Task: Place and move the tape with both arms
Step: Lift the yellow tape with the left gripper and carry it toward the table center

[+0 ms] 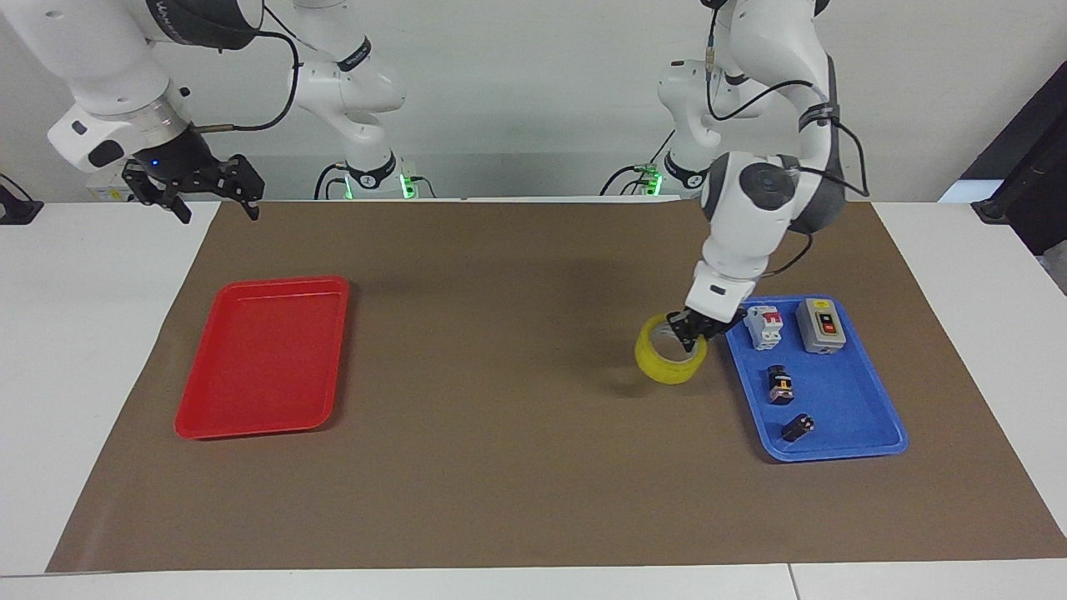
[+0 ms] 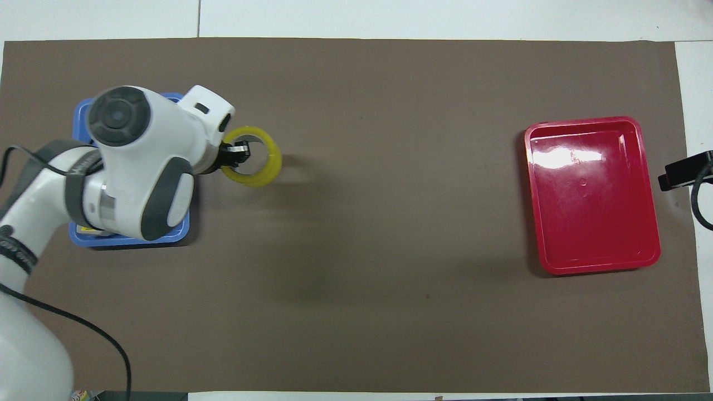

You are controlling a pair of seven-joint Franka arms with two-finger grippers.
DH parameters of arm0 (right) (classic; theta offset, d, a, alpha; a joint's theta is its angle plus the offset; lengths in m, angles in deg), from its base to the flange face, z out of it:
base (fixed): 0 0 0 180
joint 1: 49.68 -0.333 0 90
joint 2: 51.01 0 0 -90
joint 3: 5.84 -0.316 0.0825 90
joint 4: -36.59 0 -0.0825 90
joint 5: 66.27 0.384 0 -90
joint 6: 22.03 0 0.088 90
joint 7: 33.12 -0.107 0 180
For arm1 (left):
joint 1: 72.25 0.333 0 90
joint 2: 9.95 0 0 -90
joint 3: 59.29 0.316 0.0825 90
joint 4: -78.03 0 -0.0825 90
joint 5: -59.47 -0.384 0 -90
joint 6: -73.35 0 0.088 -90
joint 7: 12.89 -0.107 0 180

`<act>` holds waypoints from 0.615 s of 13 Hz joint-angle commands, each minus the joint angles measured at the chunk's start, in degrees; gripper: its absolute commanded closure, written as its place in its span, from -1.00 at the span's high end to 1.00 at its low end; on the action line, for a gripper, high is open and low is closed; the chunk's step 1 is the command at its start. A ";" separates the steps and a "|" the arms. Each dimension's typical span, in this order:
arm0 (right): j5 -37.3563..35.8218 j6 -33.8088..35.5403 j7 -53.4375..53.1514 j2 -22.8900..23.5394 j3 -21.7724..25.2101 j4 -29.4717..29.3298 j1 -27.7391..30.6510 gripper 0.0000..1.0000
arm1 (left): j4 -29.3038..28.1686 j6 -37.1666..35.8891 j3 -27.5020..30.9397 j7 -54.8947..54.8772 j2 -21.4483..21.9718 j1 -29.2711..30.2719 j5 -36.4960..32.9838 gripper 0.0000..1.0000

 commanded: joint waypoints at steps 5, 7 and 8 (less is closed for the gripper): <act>0.63 -0.67 1.36 -0.49 -0.71 0.53 0.89 1.00 | 6.12 4.09 0.91 14.68 -9.20 -12.73 -4.97 -1.00; 0.63 -0.67 1.44 -0.41 -0.71 0.53 0.89 1.00 | 4.63 6.39 0.82 14.50 -9.37 -13.87 -4.97 -1.00; 0.63 -0.67 1.44 -0.41 -0.71 0.53 0.89 1.00 | 4.36 6.48 0.74 14.15 -9.46 -14.05 -4.97 -1.00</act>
